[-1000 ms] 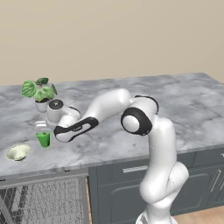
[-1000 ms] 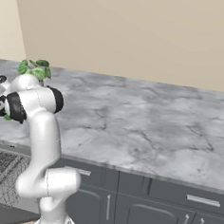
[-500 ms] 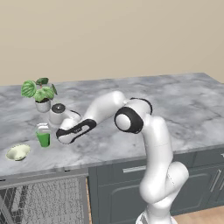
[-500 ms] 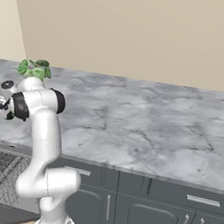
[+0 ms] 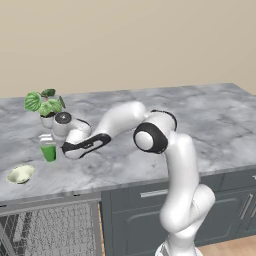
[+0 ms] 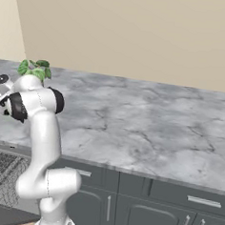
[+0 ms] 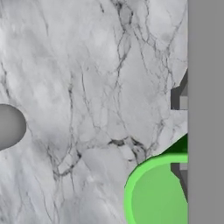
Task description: Pick up the cup and bowl from the counter, place them in the dishwasher, and close the dishwasher door.
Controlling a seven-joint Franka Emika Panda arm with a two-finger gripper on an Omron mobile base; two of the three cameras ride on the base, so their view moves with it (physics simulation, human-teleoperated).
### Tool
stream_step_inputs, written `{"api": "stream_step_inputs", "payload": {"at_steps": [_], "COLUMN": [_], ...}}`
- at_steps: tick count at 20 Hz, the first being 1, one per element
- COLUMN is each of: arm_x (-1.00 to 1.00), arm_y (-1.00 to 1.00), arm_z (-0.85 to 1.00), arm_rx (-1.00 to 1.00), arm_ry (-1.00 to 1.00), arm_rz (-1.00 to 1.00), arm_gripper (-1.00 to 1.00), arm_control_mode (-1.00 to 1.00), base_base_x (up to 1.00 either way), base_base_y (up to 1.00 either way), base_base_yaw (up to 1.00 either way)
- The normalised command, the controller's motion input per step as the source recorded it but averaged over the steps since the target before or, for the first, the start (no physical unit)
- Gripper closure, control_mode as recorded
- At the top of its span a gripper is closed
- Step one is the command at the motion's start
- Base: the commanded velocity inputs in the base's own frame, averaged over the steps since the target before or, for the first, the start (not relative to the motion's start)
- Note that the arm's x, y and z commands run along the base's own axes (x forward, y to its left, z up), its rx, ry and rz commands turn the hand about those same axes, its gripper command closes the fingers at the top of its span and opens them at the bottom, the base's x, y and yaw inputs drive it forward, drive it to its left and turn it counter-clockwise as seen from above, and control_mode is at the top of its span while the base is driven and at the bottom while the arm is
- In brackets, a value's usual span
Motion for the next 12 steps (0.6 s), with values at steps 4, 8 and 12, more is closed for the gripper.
{"api": "stream_step_inputs", "payload": {"at_steps": [4,8,12], "arm_x": [-0.43,-0.6,-0.85], "arm_y": [0.0,0.0,0.0], "arm_z": [0.44,0.32,0.11], "arm_rx": [-0.08,-0.09,-0.15], "arm_ry": [-0.17,-0.18,-0.19], "arm_rz": [0.0,0.07,0.13], "arm_gripper": [1.0,1.0,1.0], "arm_control_mode": [-1.0,-1.0,-1.0], "base_base_x": [0.0,0.0,0.0], "base_base_y": [0.0,0.0,0.0], "base_base_yaw": [0.0,0.0,0.0]}}
